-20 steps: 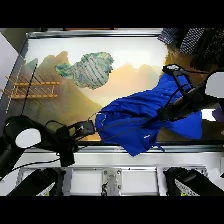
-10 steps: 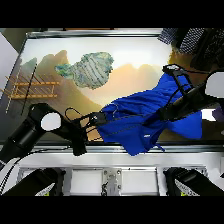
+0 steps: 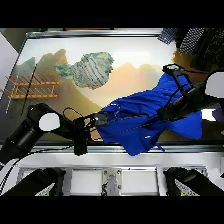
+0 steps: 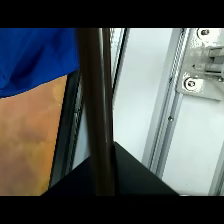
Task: Fold the clothes and pants, and hang the long-sleeved shirts on hangers.
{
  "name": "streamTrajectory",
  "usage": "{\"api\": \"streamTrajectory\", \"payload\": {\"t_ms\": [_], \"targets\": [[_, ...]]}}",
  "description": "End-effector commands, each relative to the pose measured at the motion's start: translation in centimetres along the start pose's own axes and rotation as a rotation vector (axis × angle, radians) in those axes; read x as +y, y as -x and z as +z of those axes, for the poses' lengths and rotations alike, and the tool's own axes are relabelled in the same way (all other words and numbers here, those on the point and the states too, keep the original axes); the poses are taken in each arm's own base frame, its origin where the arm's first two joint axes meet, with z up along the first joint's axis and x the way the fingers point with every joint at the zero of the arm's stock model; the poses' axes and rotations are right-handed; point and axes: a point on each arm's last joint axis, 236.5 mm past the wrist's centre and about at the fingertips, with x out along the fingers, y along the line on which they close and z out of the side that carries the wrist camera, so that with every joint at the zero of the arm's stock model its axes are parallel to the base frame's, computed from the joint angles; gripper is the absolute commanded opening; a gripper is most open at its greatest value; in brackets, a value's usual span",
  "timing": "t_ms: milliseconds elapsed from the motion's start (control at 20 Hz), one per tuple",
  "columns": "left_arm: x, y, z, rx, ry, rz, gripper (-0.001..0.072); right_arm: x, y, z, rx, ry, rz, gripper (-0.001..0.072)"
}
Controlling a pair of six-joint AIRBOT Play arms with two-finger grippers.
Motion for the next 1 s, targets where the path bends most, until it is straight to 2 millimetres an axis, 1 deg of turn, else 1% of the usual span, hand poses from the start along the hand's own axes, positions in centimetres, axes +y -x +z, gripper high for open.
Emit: {"api": "streamTrajectory", "payload": {"t_ms": [0,50,100,150,200,350,550,600,800,900,950], "targets": [[-0.4,-0.7,-0.4,0.034,-0.021,-0.046,0.0007,0.4,0.0,0.0,0.000,0.012,0.018,0.0012],[-0.8,-1.0,-0.2,0.031,-0.029,-0.075,0.0007,0.2,0.0,0.3,-0.011,0.043,0.007,0.0013],[-1.1,-1.3,0.1,0.022,-0.035,-0.099,0.0007,-0.5,0.0,0.4,-0.016,0.056,-0.022,0.0013],[-1.2,-1.5,0.6,0.008,-0.035,-0.113,0.0007,-1.2,0.1,0.5,-0.019,0.048,-0.052,0.0012],[-0.9,-1.8,0.8,0.003,-0.034,-0.108,0.0007,-1.7,0.1,0.5,-0.021,0.051,-0.071,0.0012],[-0.3,-2.5,1.1,0.004,-0.031,-0.107,0.0007,-1.6,0.5,0.7,-0.032,0.090,-0.070,0.0012],[-0.1,-3.4,0.9,0.026,-0.025,-0.130,0.0007,-1.3,1.4,1.4,-0.071,0.108,-0.064,0.0011],[0.1,-3.5,1.0,0.023,-0.024,-0.126,0.0008,-0.9,1.4,1.4,-0.070,0.112,-0.047,0.0012],[1.4,-3.5,2.0,-0.029,-0.007,-0.081,0.0007,2.8,1.6,0.9,-0.066,0.151,0.111,0.0011],[1.6,-2.9,2.8,-0.092,0.050,-0.108,0.0007,3.9,1.8,0.8,-0.067,0.152,0.158,0.0011],[2.0,-2.4,3.2,-0.132,0.088,-0.121,0.0007,4.1,1.8,0.8,-0.067,0.150,0.165,0.0011]]}}
